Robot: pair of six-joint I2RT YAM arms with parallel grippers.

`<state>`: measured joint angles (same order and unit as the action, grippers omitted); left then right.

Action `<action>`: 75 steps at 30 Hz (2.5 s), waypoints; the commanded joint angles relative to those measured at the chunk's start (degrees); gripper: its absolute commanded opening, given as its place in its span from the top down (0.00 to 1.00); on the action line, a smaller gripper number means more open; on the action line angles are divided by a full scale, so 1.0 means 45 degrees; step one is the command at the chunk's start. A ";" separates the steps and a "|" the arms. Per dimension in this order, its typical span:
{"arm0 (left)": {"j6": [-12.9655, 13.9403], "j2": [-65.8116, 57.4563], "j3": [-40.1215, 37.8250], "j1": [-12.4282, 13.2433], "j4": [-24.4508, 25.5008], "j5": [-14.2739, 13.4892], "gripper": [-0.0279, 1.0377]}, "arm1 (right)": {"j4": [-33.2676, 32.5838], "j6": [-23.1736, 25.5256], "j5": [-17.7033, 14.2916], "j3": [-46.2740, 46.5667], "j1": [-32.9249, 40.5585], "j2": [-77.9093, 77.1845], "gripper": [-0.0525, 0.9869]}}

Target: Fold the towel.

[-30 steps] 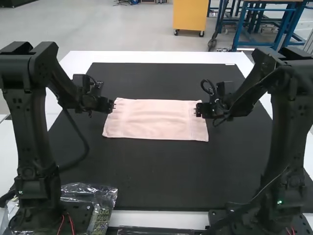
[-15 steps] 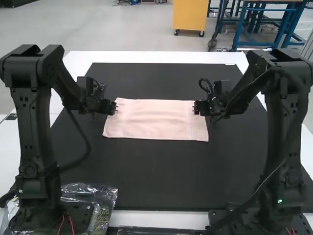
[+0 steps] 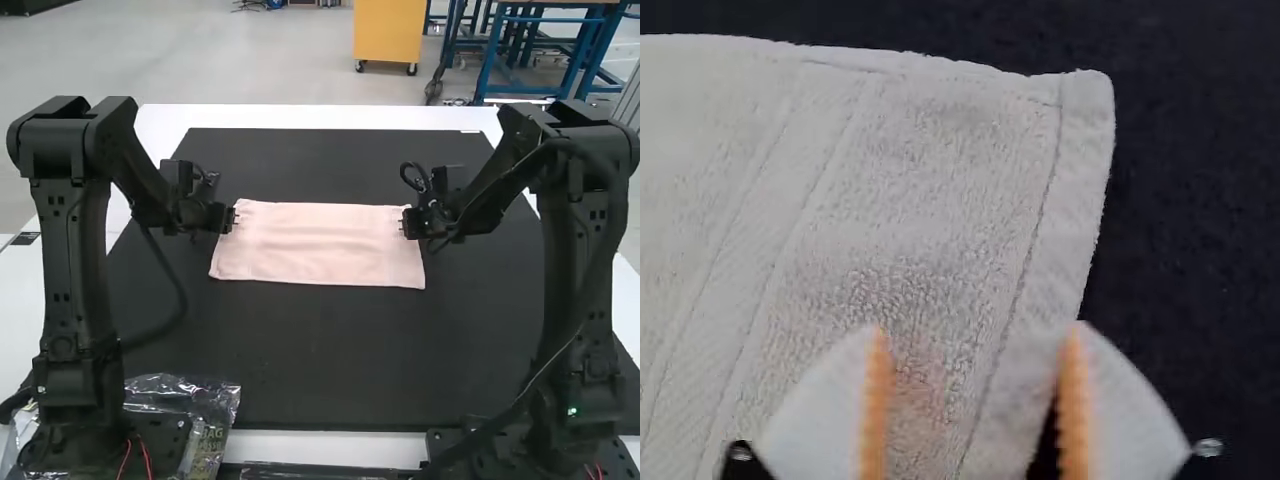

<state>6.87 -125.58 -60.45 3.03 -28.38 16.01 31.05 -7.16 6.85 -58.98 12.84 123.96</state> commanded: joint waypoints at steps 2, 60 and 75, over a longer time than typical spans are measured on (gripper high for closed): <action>0.0035 -0.0629 -0.0318 0.0089 -0.0021 -0.0238 0.95 | -0.0142 -0.0558 0.0489 -0.0194 0.0115 0.0246 0.97; 0.1070 0.6832 0.5268 0.1866 0.4491 0.2145 0.95 | -0.2173 0.0106 0.3048 0.6544 -0.1447 -0.7137 0.94; -0.0551 0.7653 0.6323 0.2198 0.2010 0.2087 0.06 | -0.1665 0.0712 0.2794 0.5939 -0.1389 -0.6766 0.07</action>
<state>8.14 -94.48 -31.55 11.49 -17.63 24.80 23.22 -5.15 19.92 -30.17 6.90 93.73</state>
